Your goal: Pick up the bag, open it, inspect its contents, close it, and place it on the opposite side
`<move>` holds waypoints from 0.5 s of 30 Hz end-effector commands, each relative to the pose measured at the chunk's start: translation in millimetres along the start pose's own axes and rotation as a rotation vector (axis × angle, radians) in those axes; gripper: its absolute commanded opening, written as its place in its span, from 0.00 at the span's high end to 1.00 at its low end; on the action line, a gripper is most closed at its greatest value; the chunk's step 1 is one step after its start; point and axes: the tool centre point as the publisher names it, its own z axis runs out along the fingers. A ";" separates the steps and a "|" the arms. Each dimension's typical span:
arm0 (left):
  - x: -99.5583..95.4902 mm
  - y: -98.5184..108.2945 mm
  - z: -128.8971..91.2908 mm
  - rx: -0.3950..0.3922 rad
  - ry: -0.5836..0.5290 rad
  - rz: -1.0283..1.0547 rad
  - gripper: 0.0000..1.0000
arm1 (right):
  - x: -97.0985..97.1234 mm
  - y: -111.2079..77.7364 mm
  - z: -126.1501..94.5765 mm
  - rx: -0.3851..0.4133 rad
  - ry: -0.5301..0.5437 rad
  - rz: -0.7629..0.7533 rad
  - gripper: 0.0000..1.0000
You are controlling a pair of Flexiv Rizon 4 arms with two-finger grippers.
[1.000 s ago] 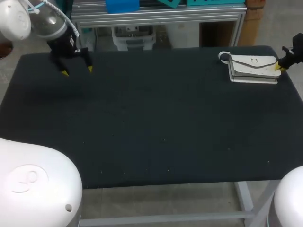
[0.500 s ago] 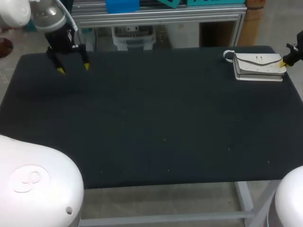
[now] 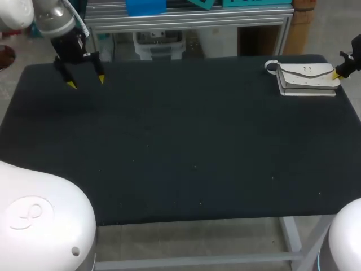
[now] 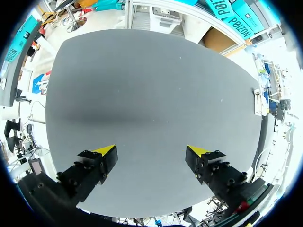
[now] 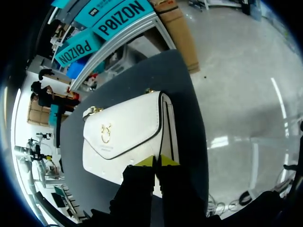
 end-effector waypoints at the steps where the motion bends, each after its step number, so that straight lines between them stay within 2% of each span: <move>1: 0.1 -0.4 -0.1 -0.001 -0.001 0.001 0.00 | -0.1 8.6 5.1 0.048 0.005 -0.007 1.00; 7: 0.1 -0.4 -0.1 -0.001 -0.001 0.001 0.00 | 3.1 9.9 5.5 0.073 0.003 -0.021 0.99; 8: 0.1 -0.4 -0.1 -0.001 -0.001 0.001 0.00 | 3.4 9.9 5.5 0.066 0.003 -0.012 0.68; 9: 0.1 -0.4 -0.1 -0.001 -0.001 0.001 0.00 | 3.4 10.2 4.0 0.065 0.005 -0.011 0.07; 10: 0.1 -0.4 -0.1 -0.001 -0.001 0.001 0.00 | 3.8 9.4 1.9 0.061 0.004 -0.008 0.00; 15: 0.1 -0.4 -0.1 -0.001 -0.001 0.001 0.00 | 7.8 2.3 -13.3 0.042 -0.024 0.003 0.00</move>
